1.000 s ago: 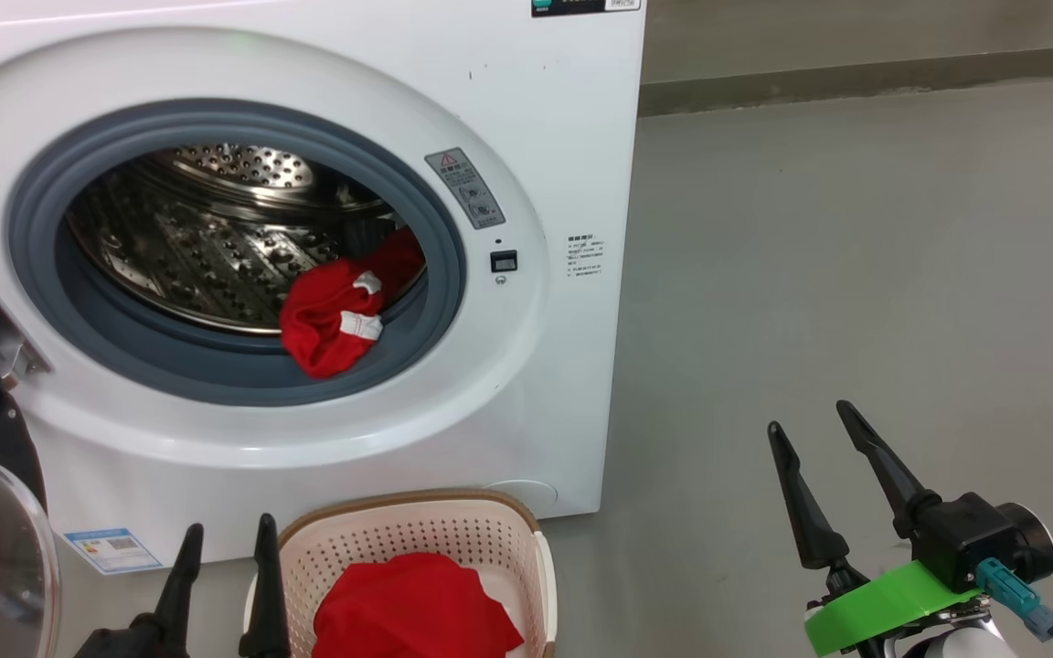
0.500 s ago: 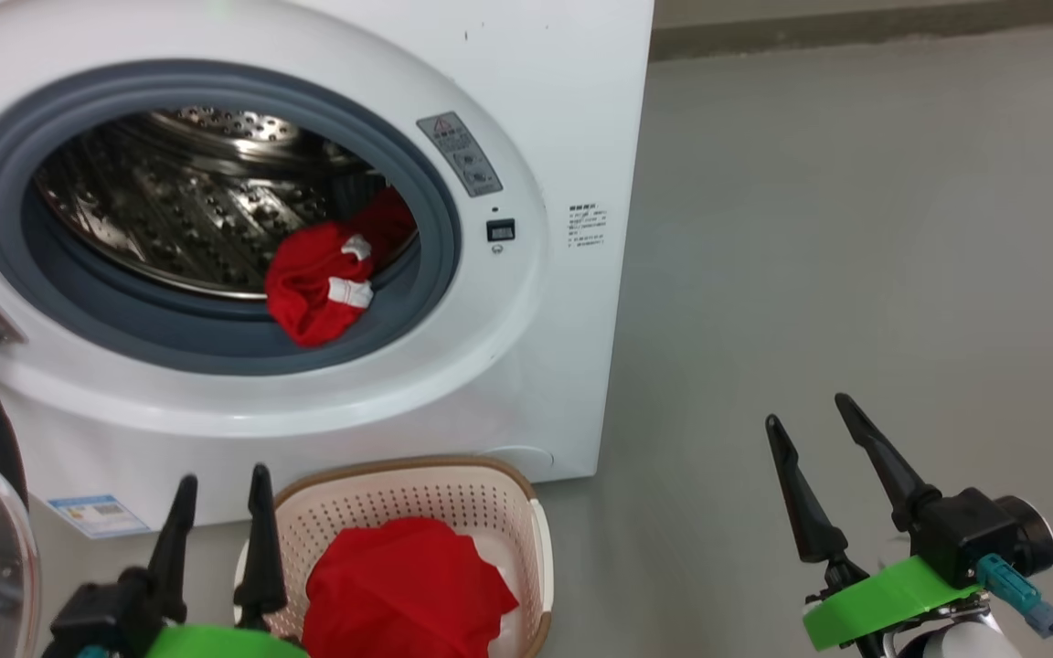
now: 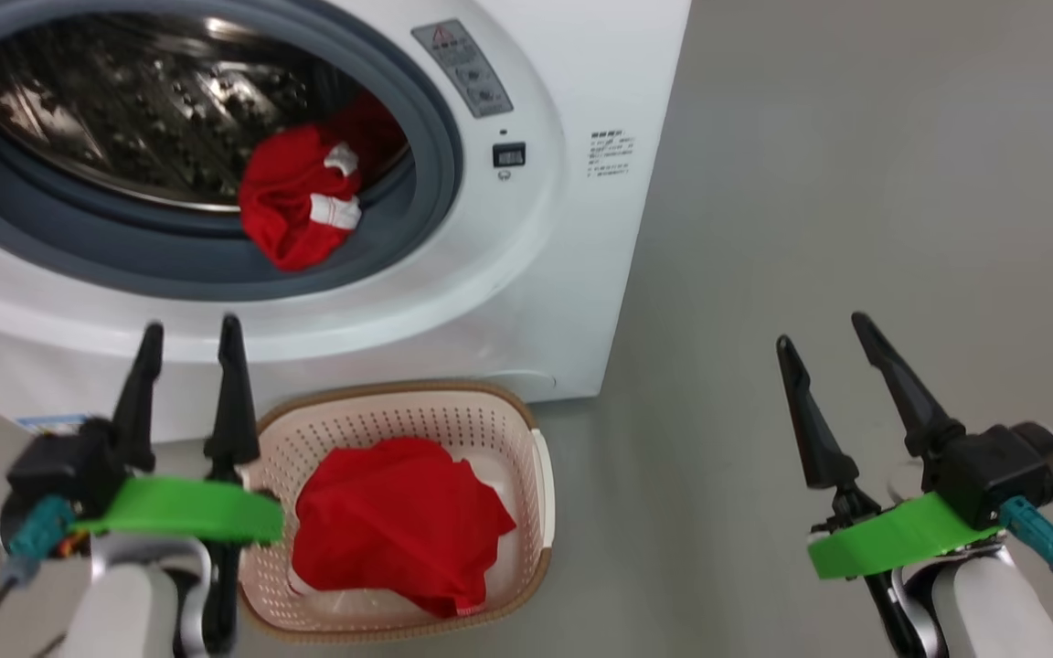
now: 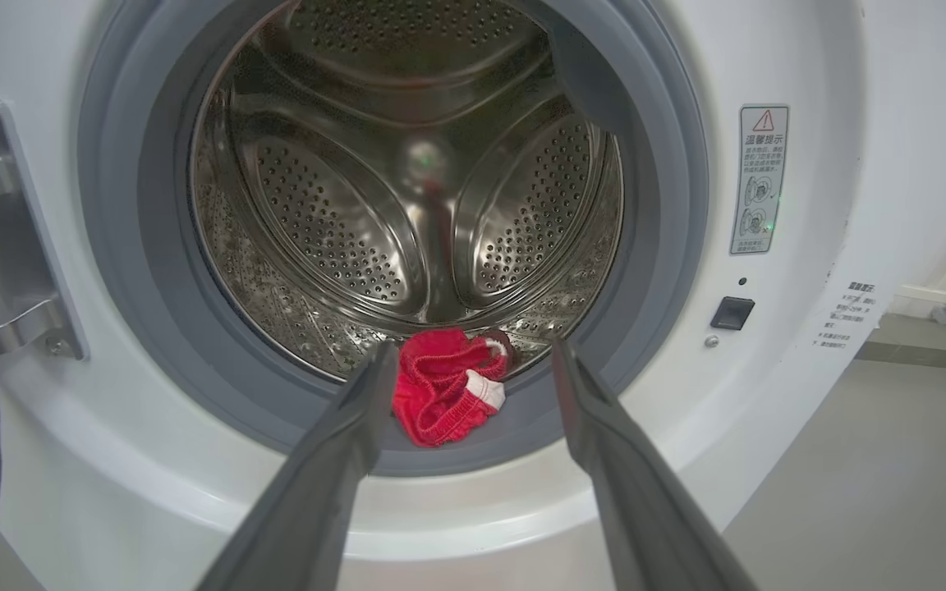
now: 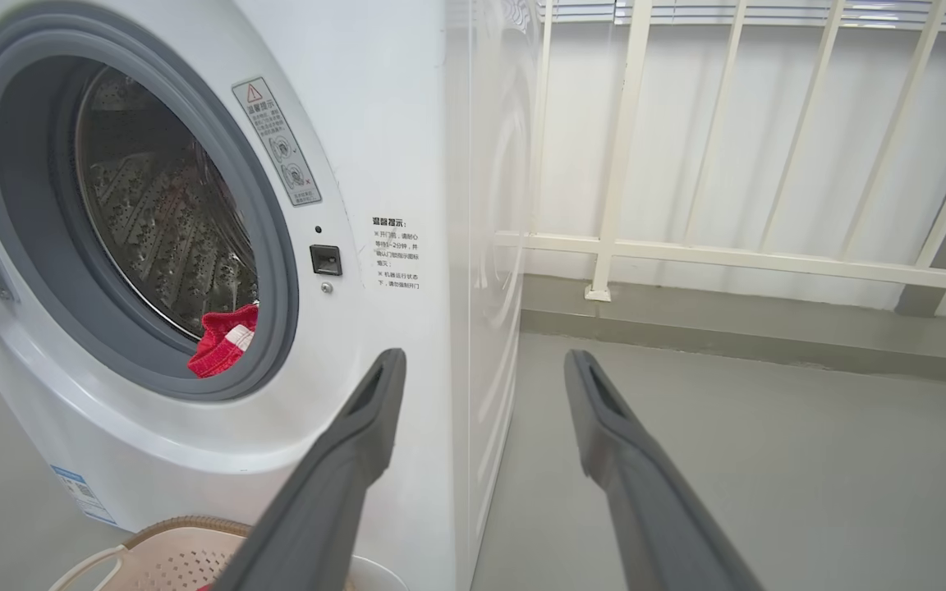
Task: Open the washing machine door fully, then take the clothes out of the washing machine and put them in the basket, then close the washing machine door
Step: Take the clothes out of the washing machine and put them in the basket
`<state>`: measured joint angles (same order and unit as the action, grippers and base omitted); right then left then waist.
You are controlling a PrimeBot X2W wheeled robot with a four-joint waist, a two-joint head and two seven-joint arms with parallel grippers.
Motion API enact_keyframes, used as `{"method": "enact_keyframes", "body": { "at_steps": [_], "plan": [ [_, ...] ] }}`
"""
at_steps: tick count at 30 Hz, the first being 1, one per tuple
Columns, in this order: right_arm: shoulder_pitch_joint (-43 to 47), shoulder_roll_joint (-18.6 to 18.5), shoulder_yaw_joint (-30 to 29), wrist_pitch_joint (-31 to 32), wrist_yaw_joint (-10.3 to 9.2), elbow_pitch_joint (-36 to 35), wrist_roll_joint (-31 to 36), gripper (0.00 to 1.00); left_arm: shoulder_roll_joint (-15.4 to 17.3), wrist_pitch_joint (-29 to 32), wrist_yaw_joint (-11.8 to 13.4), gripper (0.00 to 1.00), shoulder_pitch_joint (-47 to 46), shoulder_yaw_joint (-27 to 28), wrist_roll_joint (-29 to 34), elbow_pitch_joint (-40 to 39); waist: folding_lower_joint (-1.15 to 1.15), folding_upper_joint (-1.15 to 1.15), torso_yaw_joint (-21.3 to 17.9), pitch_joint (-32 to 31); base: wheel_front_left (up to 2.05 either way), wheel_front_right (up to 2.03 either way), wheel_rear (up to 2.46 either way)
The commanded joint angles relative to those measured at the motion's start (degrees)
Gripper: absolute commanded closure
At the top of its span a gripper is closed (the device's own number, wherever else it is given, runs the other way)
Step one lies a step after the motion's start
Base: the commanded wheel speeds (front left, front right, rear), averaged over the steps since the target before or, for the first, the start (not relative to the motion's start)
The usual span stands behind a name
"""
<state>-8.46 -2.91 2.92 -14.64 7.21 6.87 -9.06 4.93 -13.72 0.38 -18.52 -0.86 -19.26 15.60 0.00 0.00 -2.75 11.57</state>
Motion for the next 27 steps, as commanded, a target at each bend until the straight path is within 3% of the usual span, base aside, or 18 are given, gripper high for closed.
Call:
{"method": "enact_keyframes", "body": {
  "at_steps": [1,15,27],
  "plan": [
    [-2.4,0.0,1.2,-0.4,0.28,-2.0,0.4,0.0,2.0,-0.3,-0.6,0.0,-4.0,1.8,-0.4,-0.1,0.0,0.0,0.5,3.8,0.0,0.0,0.0],
    [-6.0,0.0,0.5,-0.4,0.28,-3.9,1.7,0.0,2.9,-1.1,-3.0,0.0,-22.1,1.6,-0.7,10.9,0.0,0.0,1.0,13.3,0.0,0.0,0.0],
    [-9.0,0.0,1.2,-0.4,0.28,-4.6,2.3,0.0,3.9,-0.8,-5.1,0.0,-40.9,1.2,-1.9,26.6,0.0,0.0,0.0,20.0,0.0,0.0,0.0]
  ]
}}
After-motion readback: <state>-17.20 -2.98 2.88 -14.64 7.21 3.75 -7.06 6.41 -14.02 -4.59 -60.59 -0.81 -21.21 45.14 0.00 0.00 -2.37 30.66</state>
